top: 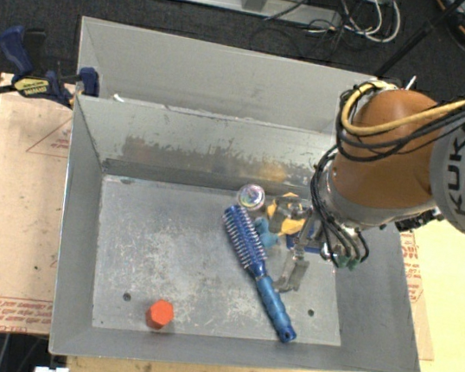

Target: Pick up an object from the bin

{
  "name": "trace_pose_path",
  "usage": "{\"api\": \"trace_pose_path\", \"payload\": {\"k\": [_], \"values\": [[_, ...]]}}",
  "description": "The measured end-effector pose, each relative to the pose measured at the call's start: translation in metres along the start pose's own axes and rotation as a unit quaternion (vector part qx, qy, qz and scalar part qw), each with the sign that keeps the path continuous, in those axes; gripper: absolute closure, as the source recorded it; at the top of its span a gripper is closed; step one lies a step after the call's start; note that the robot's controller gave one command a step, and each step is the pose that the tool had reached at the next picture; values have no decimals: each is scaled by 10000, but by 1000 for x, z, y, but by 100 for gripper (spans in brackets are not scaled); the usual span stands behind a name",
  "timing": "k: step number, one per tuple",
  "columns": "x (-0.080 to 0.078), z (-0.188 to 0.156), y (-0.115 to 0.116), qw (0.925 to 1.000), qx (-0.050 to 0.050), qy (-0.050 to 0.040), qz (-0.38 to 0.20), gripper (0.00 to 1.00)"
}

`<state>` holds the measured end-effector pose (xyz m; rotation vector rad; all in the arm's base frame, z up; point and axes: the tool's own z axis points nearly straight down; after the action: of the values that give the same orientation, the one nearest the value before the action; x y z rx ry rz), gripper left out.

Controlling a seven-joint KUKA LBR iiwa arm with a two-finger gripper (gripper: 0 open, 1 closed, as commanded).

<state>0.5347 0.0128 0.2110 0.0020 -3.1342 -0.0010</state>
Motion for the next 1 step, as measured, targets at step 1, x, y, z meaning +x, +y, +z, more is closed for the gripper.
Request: {"api": "trace_pose_path", "payload": {"k": [1], "values": [[-40, 140, -42, 9896, -18, -36, 1438, 0]]}}
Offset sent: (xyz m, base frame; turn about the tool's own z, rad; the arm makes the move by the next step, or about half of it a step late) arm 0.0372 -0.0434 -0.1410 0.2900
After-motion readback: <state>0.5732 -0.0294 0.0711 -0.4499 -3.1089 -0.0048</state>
